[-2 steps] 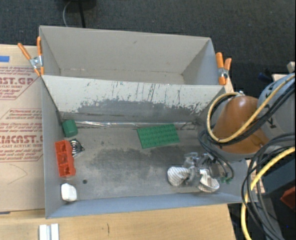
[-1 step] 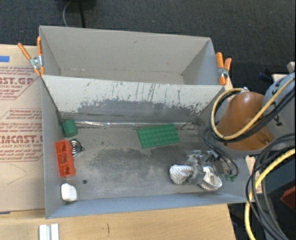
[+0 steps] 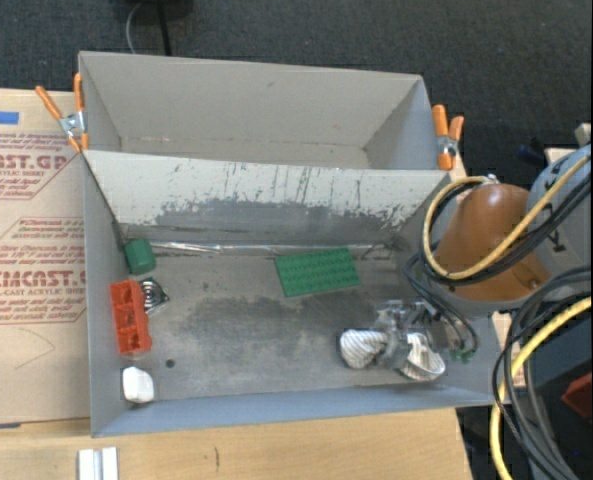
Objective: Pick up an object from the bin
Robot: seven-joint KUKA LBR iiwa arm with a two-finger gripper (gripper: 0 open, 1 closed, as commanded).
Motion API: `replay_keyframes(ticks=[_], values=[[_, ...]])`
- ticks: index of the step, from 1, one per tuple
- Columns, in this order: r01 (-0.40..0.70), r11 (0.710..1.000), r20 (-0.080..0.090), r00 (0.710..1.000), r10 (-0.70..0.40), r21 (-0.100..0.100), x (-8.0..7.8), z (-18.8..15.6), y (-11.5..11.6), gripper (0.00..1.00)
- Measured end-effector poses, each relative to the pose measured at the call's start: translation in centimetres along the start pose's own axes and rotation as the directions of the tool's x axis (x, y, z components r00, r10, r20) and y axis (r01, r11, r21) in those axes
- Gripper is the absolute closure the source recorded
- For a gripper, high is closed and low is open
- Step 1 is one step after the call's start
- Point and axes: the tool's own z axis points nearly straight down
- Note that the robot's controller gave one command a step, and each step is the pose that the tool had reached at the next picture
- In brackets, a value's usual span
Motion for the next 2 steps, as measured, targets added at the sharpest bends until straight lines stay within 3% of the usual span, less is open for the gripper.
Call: replay_keyframes(ticks=[1,2], values=[[0.025,1.000,0.000,1.000,-0.025,0.000,0.28,-5.64,0.25,1.00],[0.025,1.000,0.000,1.000,-0.025,0.000,0.28,-5.64,0.25,1.00]])
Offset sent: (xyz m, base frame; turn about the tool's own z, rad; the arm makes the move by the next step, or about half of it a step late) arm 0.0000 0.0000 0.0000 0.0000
